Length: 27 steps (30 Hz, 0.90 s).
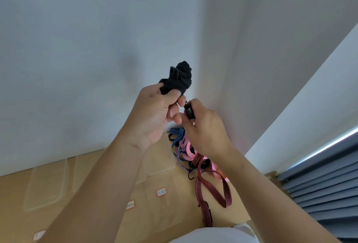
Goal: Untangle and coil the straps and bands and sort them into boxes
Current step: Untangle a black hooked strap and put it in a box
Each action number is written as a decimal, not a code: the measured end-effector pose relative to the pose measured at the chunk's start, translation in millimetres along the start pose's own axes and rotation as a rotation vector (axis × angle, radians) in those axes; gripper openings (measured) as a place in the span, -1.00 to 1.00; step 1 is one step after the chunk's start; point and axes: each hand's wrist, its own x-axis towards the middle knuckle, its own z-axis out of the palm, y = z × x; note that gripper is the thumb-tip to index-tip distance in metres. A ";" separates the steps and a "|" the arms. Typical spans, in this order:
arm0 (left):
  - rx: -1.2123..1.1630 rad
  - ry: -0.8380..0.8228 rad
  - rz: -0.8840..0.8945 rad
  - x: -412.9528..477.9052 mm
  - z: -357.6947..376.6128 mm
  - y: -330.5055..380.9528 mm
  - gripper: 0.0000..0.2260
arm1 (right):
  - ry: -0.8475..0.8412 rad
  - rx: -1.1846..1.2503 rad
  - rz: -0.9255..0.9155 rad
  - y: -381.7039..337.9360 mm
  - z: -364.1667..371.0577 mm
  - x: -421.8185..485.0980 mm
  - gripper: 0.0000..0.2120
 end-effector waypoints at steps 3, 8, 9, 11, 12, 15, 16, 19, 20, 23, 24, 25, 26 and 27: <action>0.108 0.024 0.031 -0.1 -6.7 3.6 -0.87 | 0.013 -0.069 0.009 -2.6 -7.4 3.1 -0.81; 0.136 0.039 0.038 3.8 -14.2 13.9 -0.87 | 0.276 -0.053 -0.101 -8.3 -15.6 1.4 -0.67; 0.155 0.029 0.037 3.6 -13.9 14.4 -0.87 | 0.331 0.004 -0.123 -11.1 -17.1 0.9 -0.74; 0.193 0.019 0.036 2.7 -13.4 14.0 -0.89 | 0.369 0.178 -0.122 -14.3 -20.8 -0.8 -0.86; 0.209 0.017 0.033 2.4 -13.7 13.7 -0.89 | 0.351 0.267 -0.106 -15.8 -23.7 -1.7 -0.89; 0.235 0.015 0.017 0.1 -14.5 13.5 -0.88 | 0.269 0.385 -0.099 -16.7 -30.8 -4.4 -0.95; 0.254 0.014 0.018 -0.7 -13.9 13.8 -0.88 | 0.271 0.373 -0.115 -17.6 -32.5 -5.1 -0.91; 0.410 0.015 0.071 -2.1 -9.6 15.1 -0.87 | 0.316 0.325 -0.164 -22.0 -35.6 -5.8 -0.74; 0.478 0.019 0.097 -1.7 -8.2 15.8 -0.87 | 0.328 0.312 -0.180 -25.3 -37.3 -5.8 -0.74; 0.709 0.036 0.167 -0.4 -5.0 16.7 -0.88 | 0.355 0.236 -0.232 -30.9 -44.1 -2.5 -0.72; 0.799 0.040 0.195 -0.8 -3.6 16.2 -0.87 | 0.349 0.236 -0.232 -29.7 -46.7 0.7 -0.69; 0.892 0.038 0.225 -1.6 -1.8 15.4 -0.88 | 0.330 0.250 -0.218 -28.0 -49.1 4.6 -0.67; 0.980 0.029 0.252 -3.1 0.5 14.8 -0.90 | 0.299 0.274 -0.197 -26.1 -51.2 8.7 -0.65; 1.051 0.017 0.269 -5.2 3.0 14.2 -0.92 | 0.259 0.309 -0.177 -25.3 -52.6 11.9 -0.65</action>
